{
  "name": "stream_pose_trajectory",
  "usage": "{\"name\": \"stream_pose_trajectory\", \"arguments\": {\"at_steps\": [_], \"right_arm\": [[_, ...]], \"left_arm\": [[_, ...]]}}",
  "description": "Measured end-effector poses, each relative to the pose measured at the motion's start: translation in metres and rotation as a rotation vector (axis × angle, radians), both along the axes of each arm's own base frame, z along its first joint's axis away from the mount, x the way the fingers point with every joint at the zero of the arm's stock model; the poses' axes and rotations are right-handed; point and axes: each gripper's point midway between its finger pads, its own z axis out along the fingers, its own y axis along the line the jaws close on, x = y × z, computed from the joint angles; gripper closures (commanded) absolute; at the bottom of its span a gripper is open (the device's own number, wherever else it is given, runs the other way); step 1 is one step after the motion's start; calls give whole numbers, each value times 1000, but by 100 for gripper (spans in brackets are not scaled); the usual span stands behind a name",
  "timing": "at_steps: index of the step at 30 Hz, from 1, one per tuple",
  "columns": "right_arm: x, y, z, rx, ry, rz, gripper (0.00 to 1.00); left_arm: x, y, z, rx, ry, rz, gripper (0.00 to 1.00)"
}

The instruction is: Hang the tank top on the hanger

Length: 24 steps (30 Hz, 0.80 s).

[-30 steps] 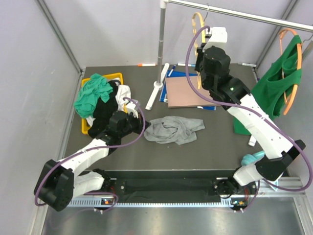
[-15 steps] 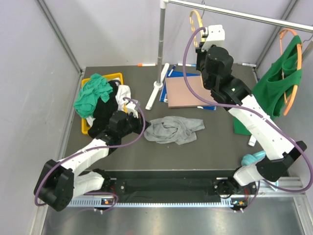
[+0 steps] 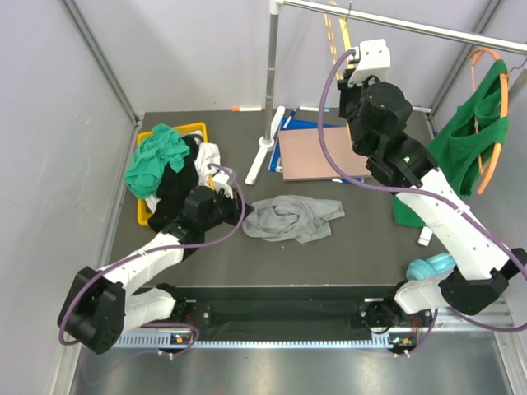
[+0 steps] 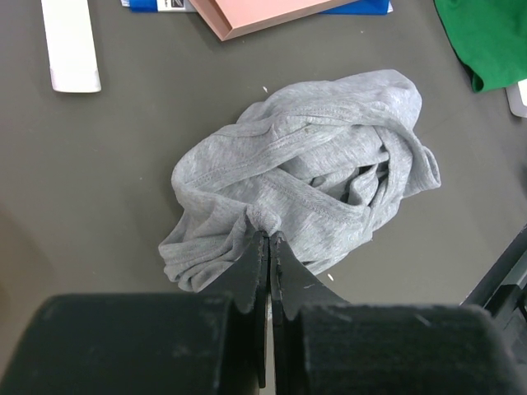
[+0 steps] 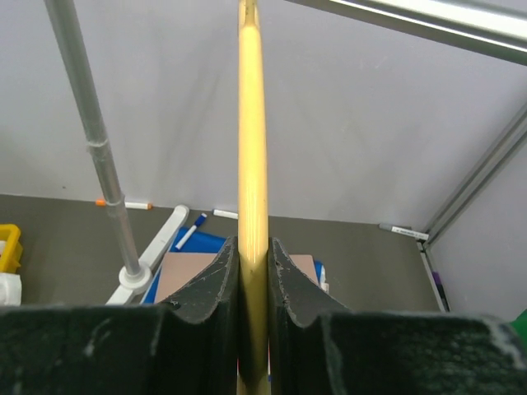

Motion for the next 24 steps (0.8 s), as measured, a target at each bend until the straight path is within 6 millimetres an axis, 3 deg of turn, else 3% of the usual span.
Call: {"name": "stream_pose_trajectory", "arguments": {"at_steps": [6,12,19,24], "right_arm": [[-14,14,0,-22,-12,33,100],[-41,31,-46,-88,52,58,100],[-75,23,-96,-90,141,79,100],[-108,25,-137,-45,216,204,100]], "left_arm": [[0,0,-2,4,6,3,100],[2,1,-3,8,3,10,100],[4,4,-8,27,8,25,100],[11,9,-17,56,15,65,100]]}}
